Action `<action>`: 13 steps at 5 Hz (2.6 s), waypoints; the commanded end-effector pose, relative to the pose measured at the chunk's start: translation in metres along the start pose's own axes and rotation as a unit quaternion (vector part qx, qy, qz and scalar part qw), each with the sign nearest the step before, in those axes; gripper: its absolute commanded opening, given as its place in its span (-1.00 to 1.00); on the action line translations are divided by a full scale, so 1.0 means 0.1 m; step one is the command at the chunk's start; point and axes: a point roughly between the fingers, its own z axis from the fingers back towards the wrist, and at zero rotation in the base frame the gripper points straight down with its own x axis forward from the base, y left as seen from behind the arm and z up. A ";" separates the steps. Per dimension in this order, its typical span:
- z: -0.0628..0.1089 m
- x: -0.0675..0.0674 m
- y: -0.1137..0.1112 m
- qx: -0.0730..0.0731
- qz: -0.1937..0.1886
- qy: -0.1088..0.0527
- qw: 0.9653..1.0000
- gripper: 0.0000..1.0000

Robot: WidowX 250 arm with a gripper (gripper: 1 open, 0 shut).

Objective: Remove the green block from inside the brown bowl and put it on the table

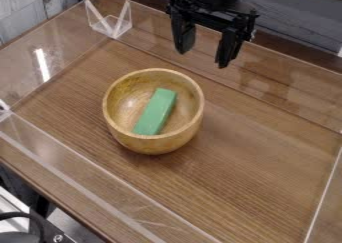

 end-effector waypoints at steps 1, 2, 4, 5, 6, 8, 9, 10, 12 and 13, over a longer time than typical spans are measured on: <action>-0.13 -0.10 0.10 0.001 0.008 0.007 1.000 1.00; -0.35 -0.30 0.19 0.003 0.017 0.021 1.000 1.00; -0.55 -0.44 0.30 0.001 0.025 0.018 1.000 1.00; -0.63 -0.46 0.32 -0.002 0.026 0.018 0.999 1.00; -0.69 -0.47 0.34 -0.005 0.026 0.016 1.000 1.00; -0.79 -0.48 0.38 -0.012 0.030 0.014 0.999 1.00; -0.83 -0.48 0.40 -0.015 0.030 0.013 0.999 1.00; -0.86 -0.47 0.40 -0.018 0.031 0.012 0.999 1.00; -0.91 -0.46 0.41 -0.023 0.031 0.010 0.999 1.00; -0.93 -0.45 0.41 -0.026 0.032 0.011 0.999 1.00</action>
